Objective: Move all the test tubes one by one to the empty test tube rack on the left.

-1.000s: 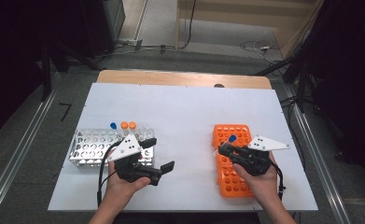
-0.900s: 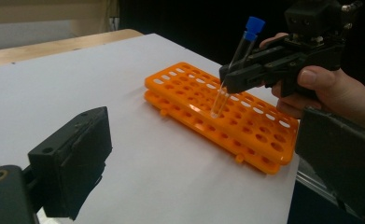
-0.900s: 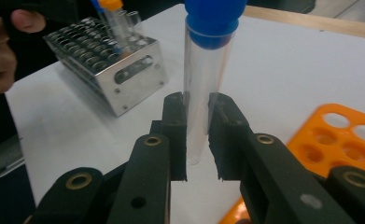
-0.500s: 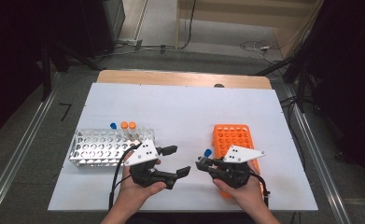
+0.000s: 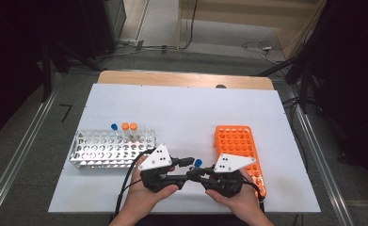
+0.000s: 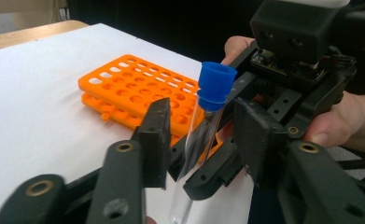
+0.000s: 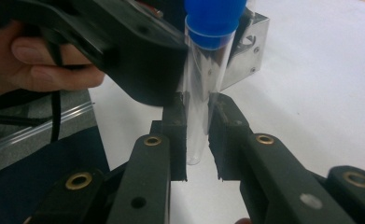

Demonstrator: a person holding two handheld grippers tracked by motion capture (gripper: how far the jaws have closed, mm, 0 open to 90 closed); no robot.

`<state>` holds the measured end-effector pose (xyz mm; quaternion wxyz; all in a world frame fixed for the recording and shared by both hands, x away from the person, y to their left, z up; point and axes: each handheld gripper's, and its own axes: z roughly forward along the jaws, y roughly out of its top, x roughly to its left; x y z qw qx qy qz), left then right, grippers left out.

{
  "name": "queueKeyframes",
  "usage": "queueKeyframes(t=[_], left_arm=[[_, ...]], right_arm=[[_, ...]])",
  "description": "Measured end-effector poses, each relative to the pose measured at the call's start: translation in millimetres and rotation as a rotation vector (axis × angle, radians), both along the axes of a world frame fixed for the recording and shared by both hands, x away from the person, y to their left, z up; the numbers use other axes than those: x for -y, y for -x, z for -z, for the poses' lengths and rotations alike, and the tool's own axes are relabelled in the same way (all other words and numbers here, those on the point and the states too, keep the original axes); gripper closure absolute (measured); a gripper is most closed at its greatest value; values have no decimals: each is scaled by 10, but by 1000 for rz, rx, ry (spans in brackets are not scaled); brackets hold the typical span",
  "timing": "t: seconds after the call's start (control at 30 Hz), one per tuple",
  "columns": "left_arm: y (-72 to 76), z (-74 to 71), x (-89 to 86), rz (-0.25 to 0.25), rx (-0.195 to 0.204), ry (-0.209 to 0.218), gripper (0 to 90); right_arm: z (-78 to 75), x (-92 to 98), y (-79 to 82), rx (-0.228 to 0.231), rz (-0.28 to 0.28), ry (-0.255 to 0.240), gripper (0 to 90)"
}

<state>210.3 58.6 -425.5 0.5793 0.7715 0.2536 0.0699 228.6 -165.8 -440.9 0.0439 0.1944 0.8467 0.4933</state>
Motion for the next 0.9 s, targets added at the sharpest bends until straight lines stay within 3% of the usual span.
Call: queueKeyframes(t=[0.23,0.53,0.7,0.9], left_arm=[[1,11,30,9,8,-12,728],[3,-9,-8,-16,36,-13,769],[-4,-31,-63,-49,50,-7,769],[-25,-67,-181,-86,58,6,770]], right_arm=[[0,-28,24,3,-20,1,752],[4,-1,9,-11,-19,-14,740],[11,16,-2,-20,-30,-14,618],[-10,74,-26,-11,15,-22,370]])
